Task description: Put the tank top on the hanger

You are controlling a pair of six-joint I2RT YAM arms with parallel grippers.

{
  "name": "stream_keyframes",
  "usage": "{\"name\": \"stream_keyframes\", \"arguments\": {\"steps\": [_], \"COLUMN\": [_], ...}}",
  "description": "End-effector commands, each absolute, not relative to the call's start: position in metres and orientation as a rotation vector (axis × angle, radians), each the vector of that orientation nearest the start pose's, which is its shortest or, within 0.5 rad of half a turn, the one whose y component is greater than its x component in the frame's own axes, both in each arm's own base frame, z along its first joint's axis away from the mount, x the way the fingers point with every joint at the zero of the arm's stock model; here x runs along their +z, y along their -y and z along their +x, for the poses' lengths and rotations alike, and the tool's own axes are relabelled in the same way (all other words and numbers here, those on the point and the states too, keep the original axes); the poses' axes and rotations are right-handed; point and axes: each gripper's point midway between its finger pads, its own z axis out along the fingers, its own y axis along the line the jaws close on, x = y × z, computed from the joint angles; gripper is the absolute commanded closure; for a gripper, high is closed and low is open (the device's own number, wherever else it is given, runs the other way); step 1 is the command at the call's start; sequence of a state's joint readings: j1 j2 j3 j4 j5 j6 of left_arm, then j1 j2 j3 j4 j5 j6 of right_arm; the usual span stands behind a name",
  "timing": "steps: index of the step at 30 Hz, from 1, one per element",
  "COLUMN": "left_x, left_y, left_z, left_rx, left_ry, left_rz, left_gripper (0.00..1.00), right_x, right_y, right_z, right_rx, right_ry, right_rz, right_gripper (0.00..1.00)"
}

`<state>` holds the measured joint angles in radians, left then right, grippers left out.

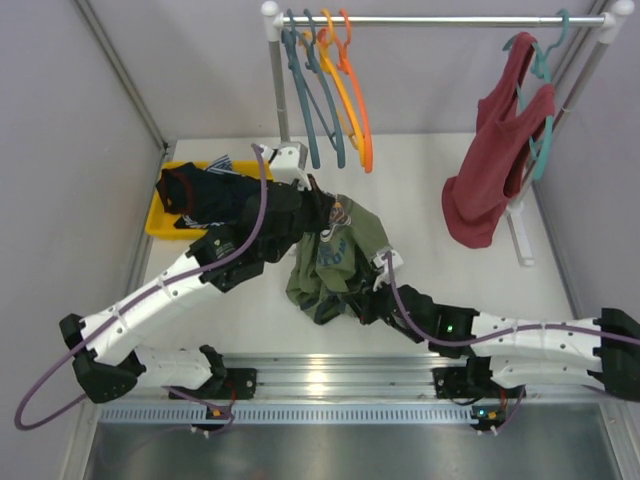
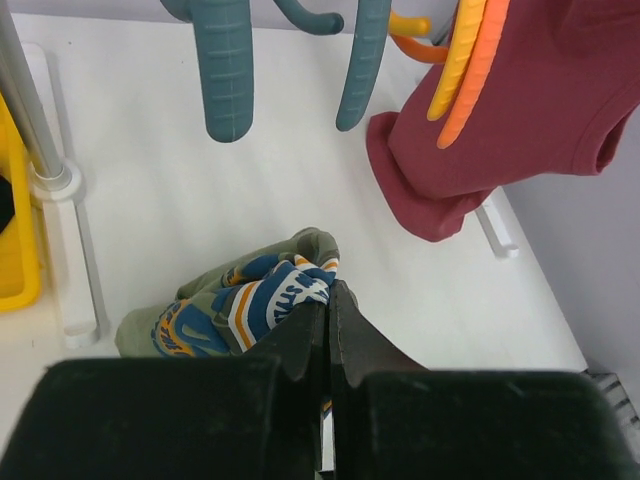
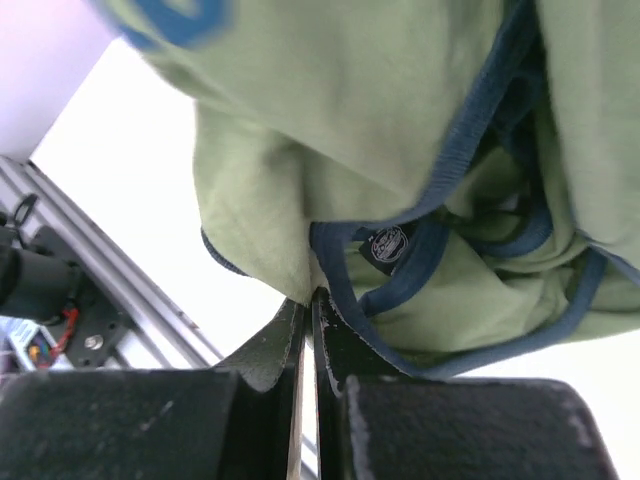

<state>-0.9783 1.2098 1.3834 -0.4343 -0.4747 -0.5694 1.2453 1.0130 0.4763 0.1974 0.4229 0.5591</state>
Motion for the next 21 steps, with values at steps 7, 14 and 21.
{"name": "stream_keyframes", "arguments": {"steps": [7, 14, 21], "left_x": [0.286, 0.213, 0.216], "left_y": [0.318, 0.338, 0.32], "left_z": [0.299, 0.335, 0.309], "left_rx": [-0.547, -0.569, -0.598], "left_ry": [-2.016, -2.187, -2.188], "left_rz": [0.1, 0.119, 0.18], "left_gripper": [1.0, 0.73, 0.31], "right_x": [0.196, 0.222, 0.239], "right_y": [-0.248, -0.204, -0.179], "right_z": [0.148, 0.153, 0.164], "right_rx": [0.799, 0.678, 0.47], "right_ry": [-1.921, -1.948, -1.994], "right_rz": [-0.249, -0.133, -0.089], "right_gripper": [1.0, 1.0, 0.98]}}
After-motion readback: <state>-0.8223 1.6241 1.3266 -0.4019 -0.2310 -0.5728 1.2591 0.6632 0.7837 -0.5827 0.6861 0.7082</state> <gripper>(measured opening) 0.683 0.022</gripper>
